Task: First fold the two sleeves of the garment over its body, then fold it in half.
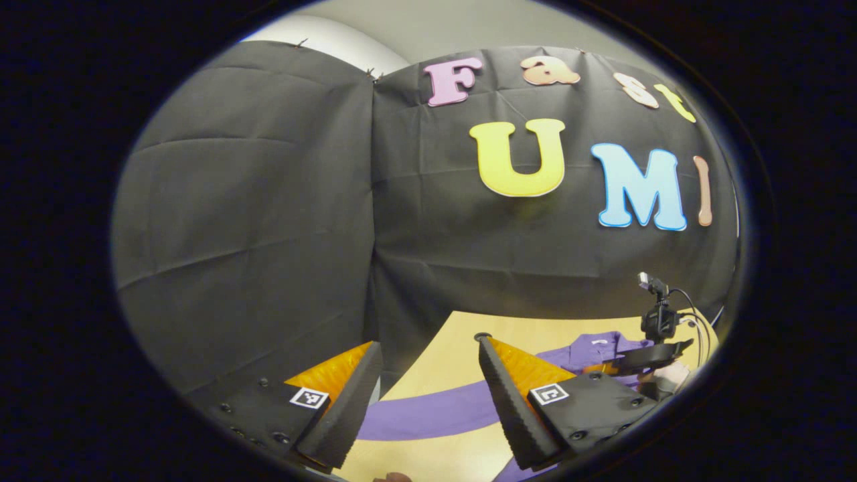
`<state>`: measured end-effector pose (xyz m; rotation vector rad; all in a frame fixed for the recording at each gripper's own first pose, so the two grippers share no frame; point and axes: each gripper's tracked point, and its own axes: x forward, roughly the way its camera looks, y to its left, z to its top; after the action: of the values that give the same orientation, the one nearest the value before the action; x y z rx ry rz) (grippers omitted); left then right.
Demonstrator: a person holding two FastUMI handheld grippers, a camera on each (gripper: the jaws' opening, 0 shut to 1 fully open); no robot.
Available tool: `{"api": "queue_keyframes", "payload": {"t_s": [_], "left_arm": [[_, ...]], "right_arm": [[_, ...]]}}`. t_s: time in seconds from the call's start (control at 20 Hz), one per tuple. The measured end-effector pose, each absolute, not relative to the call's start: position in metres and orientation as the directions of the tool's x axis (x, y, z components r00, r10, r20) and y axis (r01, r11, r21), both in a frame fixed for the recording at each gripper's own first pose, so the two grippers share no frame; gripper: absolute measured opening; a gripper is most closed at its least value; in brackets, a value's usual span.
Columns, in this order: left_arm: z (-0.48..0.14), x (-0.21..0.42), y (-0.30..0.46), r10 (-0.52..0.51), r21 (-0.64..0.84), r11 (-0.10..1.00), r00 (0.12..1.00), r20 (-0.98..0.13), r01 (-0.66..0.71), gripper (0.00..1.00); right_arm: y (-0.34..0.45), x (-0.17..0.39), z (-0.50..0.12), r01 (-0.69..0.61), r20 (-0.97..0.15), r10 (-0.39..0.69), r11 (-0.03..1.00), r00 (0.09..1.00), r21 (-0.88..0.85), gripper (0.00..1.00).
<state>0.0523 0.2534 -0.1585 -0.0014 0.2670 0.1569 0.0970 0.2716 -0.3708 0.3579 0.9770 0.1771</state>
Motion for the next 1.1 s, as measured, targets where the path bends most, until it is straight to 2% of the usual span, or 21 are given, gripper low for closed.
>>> {"api": "queue_keyframes", "payload": {"t_s": [0.05, 0.3, 0.75, 1.1], "left_arm": [[-0.162, 0.053, 0.256, 0.155, 0.016, 0.987, 0.952, -0.265, -0.157, 0.94], [-0.182, 0.056, 0.27, 0.163, 0.01, 0.986, 0.945, -0.284, -0.167, 0.94], [-0.283, 0.068, 0.315, 0.237, 0.004, 0.967, 0.886, -0.399, -0.256, 0.94], [-0.378, 0.082, 0.343, 0.258, 0.022, 0.956, 0.804, -0.536, -0.292, 0.94]], "right_arm": [[0.28, 0.1, -0.377, 0.004, -0.775, 0.321, 0.923, 0.544, 0.384, 0.0], [0.292, 0.083, -0.363, -0.031, -0.77, 0.34, 0.922, 0.541, 0.385, 0.87], [0.268, 0.064, -0.324, -0.081, -0.743, 0.339, 0.929, 0.577, 0.36, 0.88], [0.214, 0.056, -0.275, -0.047, -0.701, 0.257, 0.951, 0.666, 0.305, 0.87]]}}
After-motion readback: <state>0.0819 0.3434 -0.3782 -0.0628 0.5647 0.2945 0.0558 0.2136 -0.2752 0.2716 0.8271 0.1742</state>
